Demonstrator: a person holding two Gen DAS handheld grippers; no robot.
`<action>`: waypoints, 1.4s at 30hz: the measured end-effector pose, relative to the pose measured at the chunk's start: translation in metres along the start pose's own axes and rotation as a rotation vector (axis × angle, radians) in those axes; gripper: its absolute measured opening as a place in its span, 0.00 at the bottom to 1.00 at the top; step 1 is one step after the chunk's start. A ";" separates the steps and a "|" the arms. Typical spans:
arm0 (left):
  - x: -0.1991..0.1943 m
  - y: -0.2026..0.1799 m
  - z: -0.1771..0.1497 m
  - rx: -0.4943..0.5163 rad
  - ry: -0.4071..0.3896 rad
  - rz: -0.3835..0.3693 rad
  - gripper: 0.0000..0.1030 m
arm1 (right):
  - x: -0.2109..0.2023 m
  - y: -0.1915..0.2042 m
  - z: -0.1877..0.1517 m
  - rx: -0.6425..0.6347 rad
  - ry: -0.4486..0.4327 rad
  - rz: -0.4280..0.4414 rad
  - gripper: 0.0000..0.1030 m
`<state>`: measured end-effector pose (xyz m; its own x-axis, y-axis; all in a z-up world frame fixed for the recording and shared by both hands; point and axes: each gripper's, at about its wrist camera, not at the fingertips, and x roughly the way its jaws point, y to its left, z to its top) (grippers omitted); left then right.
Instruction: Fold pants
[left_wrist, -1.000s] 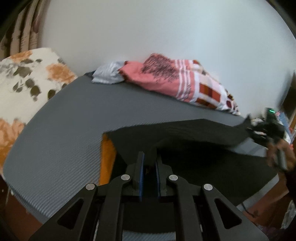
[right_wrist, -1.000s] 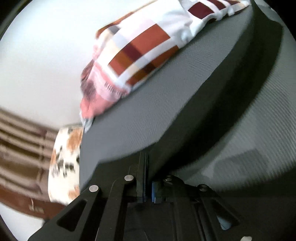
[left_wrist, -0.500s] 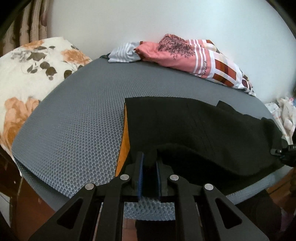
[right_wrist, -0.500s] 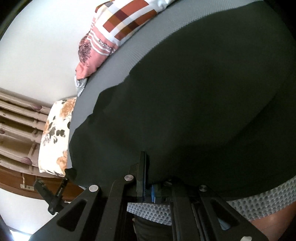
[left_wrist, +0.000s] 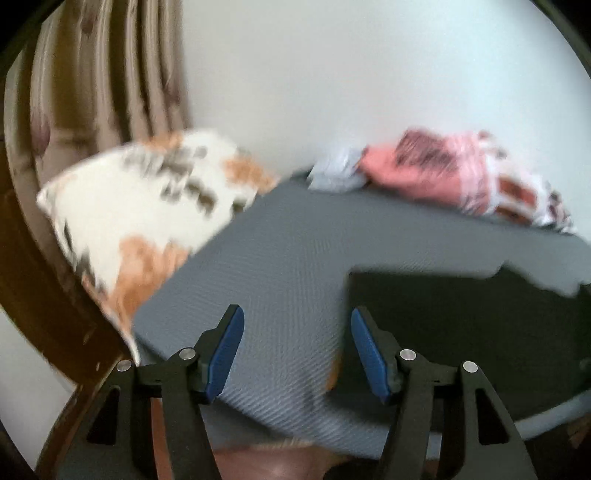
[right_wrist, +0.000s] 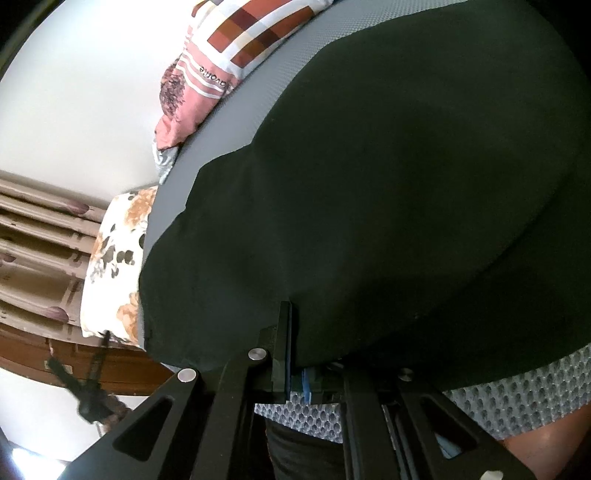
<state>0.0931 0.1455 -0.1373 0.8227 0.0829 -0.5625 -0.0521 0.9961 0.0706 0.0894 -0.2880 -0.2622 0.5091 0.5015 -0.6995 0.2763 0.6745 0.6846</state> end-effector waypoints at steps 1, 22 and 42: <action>-0.003 -0.010 0.003 0.019 -0.005 -0.026 0.59 | 0.000 -0.001 0.000 0.004 -0.003 0.009 0.05; 0.081 -0.125 -0.042 0.230 0.358 -0.262 0.46 | -0.113 -0.152 0.097 0.296 -0.339 0.213 0.28; 0.090 -0.121 -0.040 0.242 0.362 -0.250 0.65 | -0.240 -0.233 0.063 0.294 -0.516 0.026 0.04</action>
<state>0.1507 0.0335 -0.2293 0.5415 -0.1100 -0.8335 0.2893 0.9552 0.0619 -0.0455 -0.5992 -0.2409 0.8287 0.1384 -0.5423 0.4351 0.4503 0.7797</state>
